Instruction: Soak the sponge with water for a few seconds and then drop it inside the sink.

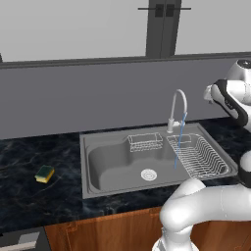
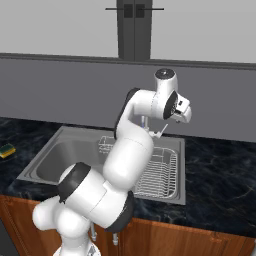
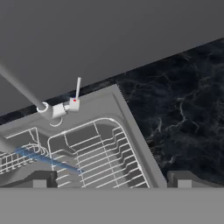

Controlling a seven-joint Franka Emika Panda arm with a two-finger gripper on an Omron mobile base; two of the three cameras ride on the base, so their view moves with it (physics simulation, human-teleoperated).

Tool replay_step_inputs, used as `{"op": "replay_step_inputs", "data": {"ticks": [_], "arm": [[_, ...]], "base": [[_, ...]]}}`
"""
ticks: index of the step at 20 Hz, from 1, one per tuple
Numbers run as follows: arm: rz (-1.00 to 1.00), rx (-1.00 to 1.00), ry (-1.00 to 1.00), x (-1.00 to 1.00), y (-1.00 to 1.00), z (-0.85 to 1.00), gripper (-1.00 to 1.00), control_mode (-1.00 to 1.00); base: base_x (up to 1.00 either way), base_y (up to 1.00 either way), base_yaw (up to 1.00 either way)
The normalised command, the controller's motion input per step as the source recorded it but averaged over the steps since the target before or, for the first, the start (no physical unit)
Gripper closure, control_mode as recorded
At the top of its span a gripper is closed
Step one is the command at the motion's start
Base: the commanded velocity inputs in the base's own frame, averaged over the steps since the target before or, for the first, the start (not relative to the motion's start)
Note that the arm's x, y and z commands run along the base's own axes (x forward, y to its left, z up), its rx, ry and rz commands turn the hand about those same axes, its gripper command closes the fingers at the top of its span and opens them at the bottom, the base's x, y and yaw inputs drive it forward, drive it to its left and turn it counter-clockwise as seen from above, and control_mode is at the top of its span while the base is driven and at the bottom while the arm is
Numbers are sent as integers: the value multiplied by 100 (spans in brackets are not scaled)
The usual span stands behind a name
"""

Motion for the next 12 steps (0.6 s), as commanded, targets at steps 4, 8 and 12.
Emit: {"op": "replay_step_inputs", "data": {"ticks": [4,8,12], "arm": [[-1,-16,0,-61,56,42,-100,-100],[-1,-15,2,-65,47,56,-100,-100],[0,-11,4,-51,44,49,-100,-100]], "base": [[0,0,0],[0,0,0],[0,0,0]]}}
